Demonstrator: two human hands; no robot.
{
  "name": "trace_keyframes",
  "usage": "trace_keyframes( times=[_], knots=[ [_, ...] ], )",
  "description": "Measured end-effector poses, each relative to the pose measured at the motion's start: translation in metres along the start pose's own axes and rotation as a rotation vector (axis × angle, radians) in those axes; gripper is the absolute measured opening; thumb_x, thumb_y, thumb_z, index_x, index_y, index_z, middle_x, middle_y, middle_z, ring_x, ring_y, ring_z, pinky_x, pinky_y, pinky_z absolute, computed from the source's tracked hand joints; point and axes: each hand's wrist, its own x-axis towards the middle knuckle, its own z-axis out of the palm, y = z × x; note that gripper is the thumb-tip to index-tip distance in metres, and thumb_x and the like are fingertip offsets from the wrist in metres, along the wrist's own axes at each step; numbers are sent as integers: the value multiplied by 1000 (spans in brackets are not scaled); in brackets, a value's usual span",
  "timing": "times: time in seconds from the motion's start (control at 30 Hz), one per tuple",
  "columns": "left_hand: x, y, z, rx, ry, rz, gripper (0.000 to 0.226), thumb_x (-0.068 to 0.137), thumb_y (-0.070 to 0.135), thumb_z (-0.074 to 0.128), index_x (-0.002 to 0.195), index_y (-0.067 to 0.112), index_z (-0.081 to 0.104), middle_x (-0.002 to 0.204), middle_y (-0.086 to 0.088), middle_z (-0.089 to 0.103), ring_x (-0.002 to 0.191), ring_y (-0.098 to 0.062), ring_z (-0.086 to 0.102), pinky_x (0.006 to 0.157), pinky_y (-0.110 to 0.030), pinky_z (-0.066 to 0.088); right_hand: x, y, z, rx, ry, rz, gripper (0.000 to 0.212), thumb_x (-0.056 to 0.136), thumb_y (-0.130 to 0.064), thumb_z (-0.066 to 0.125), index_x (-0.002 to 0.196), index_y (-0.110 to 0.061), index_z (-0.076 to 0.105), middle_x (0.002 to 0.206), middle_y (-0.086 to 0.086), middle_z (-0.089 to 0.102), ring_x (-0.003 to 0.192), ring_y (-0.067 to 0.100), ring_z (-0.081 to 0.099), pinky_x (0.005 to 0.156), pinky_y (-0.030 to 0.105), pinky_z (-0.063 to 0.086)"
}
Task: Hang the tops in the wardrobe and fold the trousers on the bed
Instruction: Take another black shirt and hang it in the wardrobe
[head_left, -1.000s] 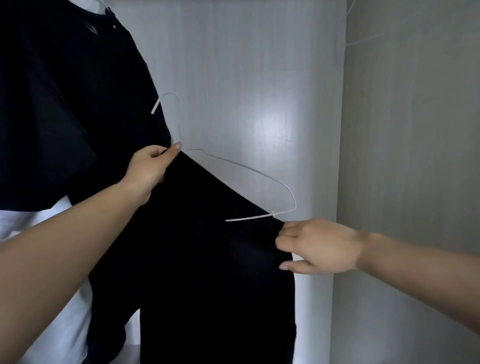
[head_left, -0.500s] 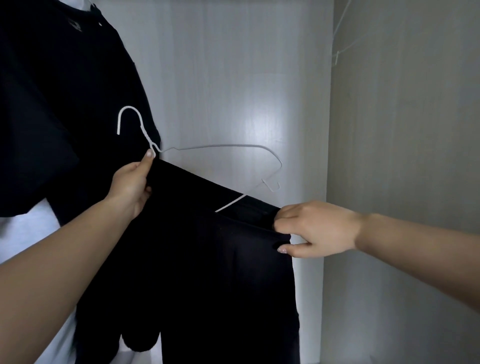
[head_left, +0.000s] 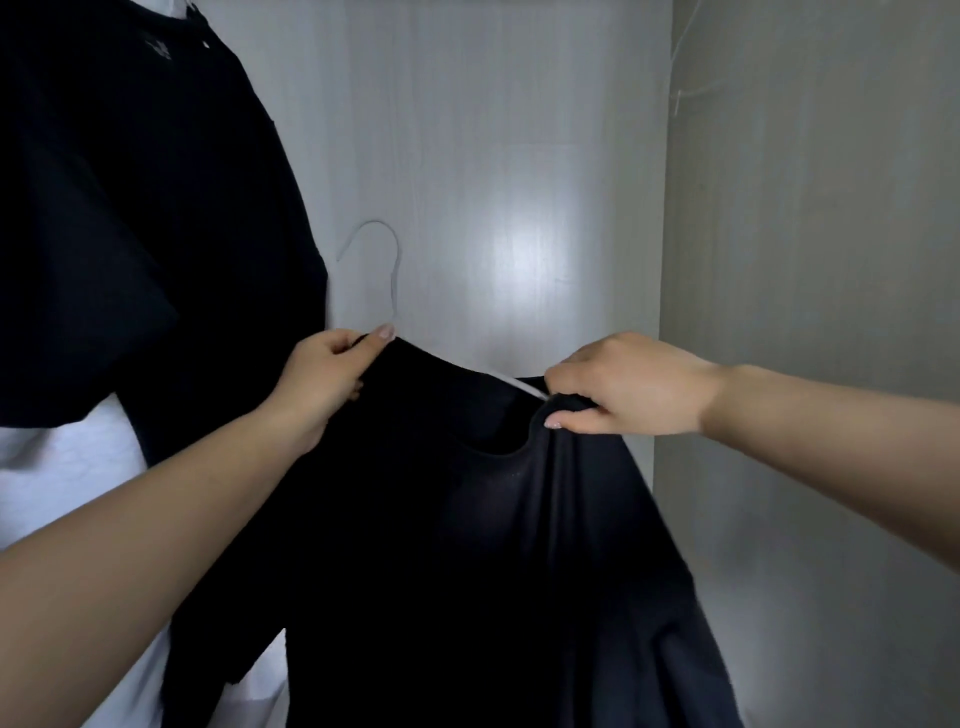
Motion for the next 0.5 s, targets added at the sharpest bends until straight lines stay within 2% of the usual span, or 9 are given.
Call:
trace_keyframes(
  times=[0.03,0.1,0.17,0.27,0.4,0.5],
  knots=[
    [-2,5,5,-46,-28,-20,31,82,47,68,71,18,64,60,5,60,50,-6,50,54,-22,42,3,-1,0,26,-2,26,32,94,-44,48,85,-14,52,68,-2,52,55,17,44,51,27,28],
    [-4,14,11,-100,-63,-37,31,80,48,69,76,17,67,65,3,64,55,-9,51,58,-25,43,6,-2,-1,97,25,73,21,94,-37,53,86,-18,49,67,-5,51,56,16,43,51,22,27],
    [-4,20,12,-92,-74,-21,31,81,47,69,79,16,67,69,2,62,59,-10,50,60,-25,44,6,-3,-3,119,70,112,21,93,-33,55,81,-23,41,58,-9,42,52,15,40,49,18,25],
    [-2,24,9,-32,-85,38,26,85,42,67,83,16,66,74,4,63,61,-6,52,59,-22,44,-3,2,-3,127,161,147,21,90,-33,56,78,-19,47,53,-11,38,46,5,35,47,17,24],
    [1,17,-4,25,-36,66,26,85,41,66,89,15,68,79,4,65,65,-6,55,60,-21,45,-20,15,-5,122,207,200,32,84,-52,40,76,-23,49,52,-12,38,50,16,43,48,26,35],
    [4,9,-16,116,-37,98,25,85,41,66,88,17,67,78,6,64,67,-7,57,64,-23,46,-29,23,-8,87,203,155,28,85,-51,44,75,-25,45,57,-13,38,55,18,45,54,34,47]
  ],
)
